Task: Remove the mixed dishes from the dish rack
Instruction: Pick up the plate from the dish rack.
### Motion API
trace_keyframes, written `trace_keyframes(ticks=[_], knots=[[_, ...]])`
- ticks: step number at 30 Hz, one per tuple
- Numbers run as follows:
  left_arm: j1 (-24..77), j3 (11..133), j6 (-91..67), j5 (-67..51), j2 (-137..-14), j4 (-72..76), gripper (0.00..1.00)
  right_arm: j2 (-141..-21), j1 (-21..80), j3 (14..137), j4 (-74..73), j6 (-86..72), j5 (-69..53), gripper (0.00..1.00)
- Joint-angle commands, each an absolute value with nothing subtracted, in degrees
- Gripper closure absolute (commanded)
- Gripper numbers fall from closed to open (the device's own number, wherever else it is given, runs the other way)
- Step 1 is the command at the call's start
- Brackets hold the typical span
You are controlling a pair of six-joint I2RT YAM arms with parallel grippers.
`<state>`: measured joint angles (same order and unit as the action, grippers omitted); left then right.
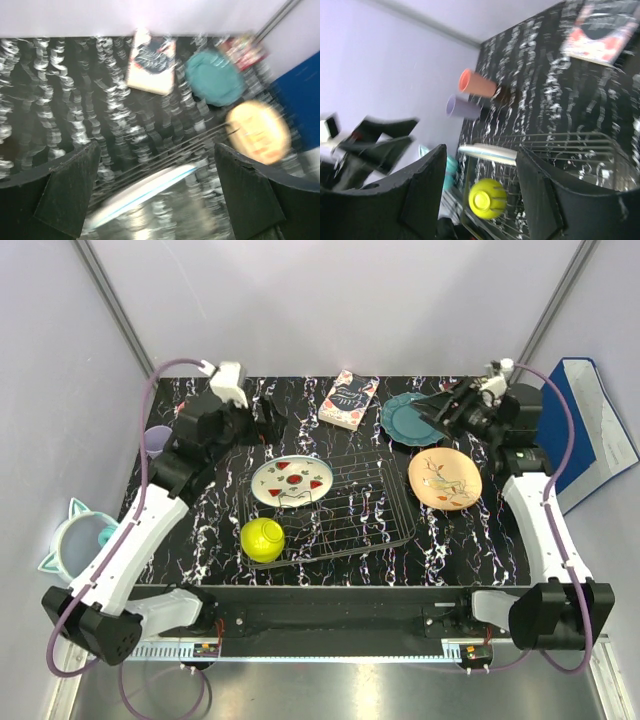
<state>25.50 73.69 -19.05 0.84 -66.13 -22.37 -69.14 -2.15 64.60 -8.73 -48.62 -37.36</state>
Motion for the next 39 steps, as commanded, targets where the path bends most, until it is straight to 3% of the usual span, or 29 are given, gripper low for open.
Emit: trace_keyframes(ticks=[1,5,16,20,31,39], knots=[[26.3,64.2,-0.4,-5.5,-61.4,-15.0,0.01,-69.3,4.6,68.0,1.8,-37.8,-44.3,0.35],[26.9,56.2,10.7,-14.7,-57.1,-12.0,0.03,-70.7,8.6,66.5,7.2,-39.2,-48.3,0.36],[25.8,50.5,24.3,-22.6,-59.5,-10.3,0.33,-72.2,14.6,65.6,9.1,-38.6,-48.3,0.36],[24.7,50.3,25.1,-25.8,-65.0,-8.4,0.35,-71.4,15.8,64.2,9.2,-38.6,-47.8,0.36],[23.5,50.7,23.8,-30.6,-72.0,-5.3,0.58,-70.5,17.3,62.8,6.3,-38.6,-46.4,0.36],[23.5,48.2,24.1,-33.2,-71.6,-5.1,0.63,-71.3,17.6,62.7,6.4,-38.6,-46.0,0.36]])
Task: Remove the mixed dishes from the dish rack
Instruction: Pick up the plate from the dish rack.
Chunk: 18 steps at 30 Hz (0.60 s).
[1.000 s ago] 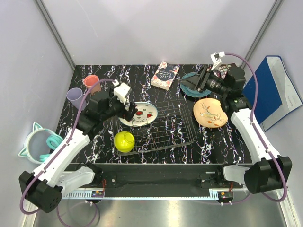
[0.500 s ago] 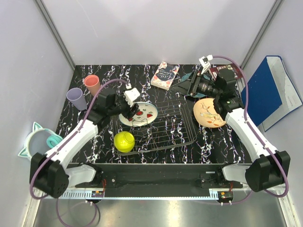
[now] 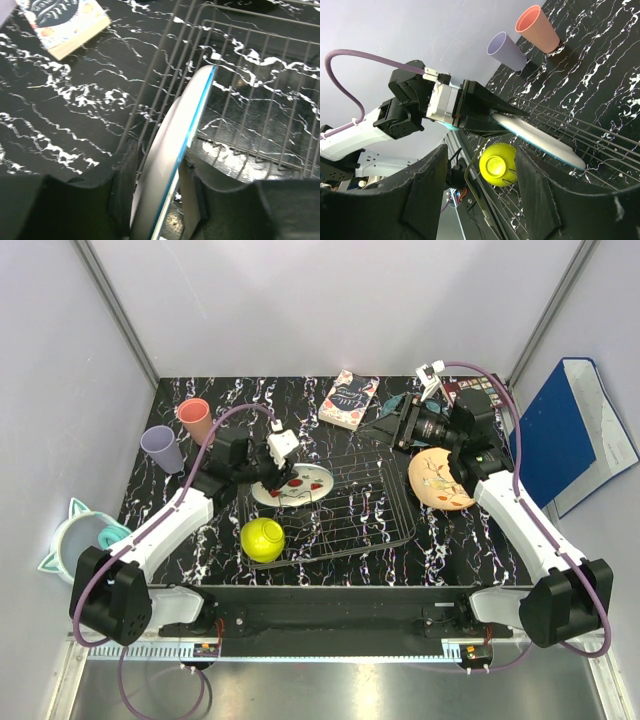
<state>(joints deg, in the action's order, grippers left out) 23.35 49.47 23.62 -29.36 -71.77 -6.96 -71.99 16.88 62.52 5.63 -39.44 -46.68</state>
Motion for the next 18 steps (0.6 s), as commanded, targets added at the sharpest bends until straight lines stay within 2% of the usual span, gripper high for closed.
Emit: trace_keyframes(ticks=[1,3,5,6,18], knots=[[23.5,48.2,24.5,-33.2,-71.7,-5.4,0.65,-71.4,17.6,62.7,6.4,-38.6,-45.9,0.36],[23.5,48.4,25.0,-32.9,-71.5,-6.1,0.77,-71.5,17.6,62.6,6.2,-38.6,-45.6,0.36],[23.5,49.0,25.4,-32.1,-71.0,-6.3,0.98,-71.5,17.7,62.5,6.2,-38.6,-45.4,0.36],[23.5,49.7,25.4,-30.7,-70.8,-6.5,1.00,-71.5,17.7,62.3,6.2,-38.6,-45.4,0.36],[23.5,53.9,28.5,-25.0,-67.1,-9.2,1.00,-72.9,18.0,63.0,6.7,-38.6,-45.0,0.36]])
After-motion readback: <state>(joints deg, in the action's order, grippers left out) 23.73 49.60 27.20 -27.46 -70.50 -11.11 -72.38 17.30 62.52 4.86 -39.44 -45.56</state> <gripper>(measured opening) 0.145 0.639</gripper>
